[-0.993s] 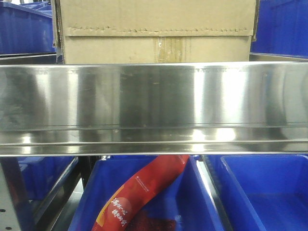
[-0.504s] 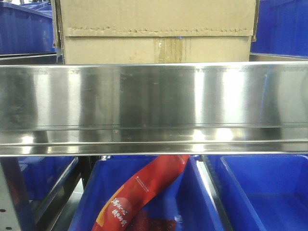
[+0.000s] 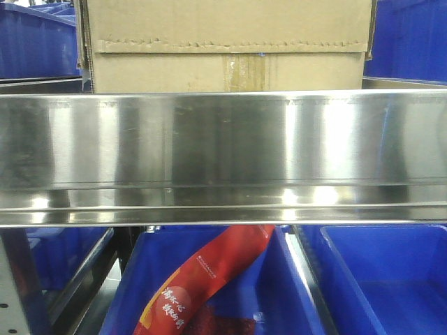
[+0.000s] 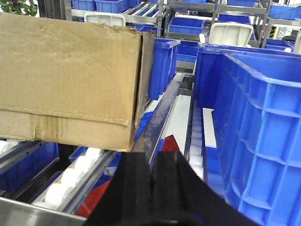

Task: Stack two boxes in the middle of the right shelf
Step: 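Open both grippers to release the box walls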

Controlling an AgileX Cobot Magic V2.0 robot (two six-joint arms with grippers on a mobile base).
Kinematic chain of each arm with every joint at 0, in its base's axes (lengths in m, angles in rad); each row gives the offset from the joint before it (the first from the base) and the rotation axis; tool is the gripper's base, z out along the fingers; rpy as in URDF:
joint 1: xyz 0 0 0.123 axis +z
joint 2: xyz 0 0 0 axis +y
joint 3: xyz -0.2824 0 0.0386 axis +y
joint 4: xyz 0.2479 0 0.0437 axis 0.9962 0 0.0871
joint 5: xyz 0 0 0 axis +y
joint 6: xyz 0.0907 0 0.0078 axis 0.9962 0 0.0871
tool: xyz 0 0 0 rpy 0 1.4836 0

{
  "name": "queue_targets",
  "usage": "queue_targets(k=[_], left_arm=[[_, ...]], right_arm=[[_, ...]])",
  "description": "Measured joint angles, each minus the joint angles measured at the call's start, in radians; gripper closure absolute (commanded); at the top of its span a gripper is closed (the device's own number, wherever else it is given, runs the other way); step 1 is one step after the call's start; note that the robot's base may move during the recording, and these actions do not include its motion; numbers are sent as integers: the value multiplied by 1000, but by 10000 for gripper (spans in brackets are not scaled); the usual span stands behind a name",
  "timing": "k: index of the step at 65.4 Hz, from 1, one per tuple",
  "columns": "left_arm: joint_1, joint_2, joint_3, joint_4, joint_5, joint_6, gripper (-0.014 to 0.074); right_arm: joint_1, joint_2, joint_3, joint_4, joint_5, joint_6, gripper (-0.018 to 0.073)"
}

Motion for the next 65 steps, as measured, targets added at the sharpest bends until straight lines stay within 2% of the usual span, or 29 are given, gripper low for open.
queue_targets(k=[7,14,25,29,37,47,53,65], left_arm=[[0,0,0,0,0,0,707],[13,-7,10,-44,-5,10,707],[136,-108,92,-213,-22,219,707],[185,-155,143,-244,-32,252,707],[264,-267,265,-263,-52,278,707],[330,-377,427,-269,-104,287,707],[355,-386,495,-271,-168,289,707],[374,-388,507,-272,-207,289,707]], right_arm=[[0,0,0,0,0,0,713],[0,0,0,0,0,0,713],[0,0,0,0,0,0,713],[0,0,0,0,0,0,713],[0,0,0,0,0,0,713],[0,0,0,0,0,0,713],[0,-1,0,0,0,0,713],[0,-1,0,0,0,0,713]])
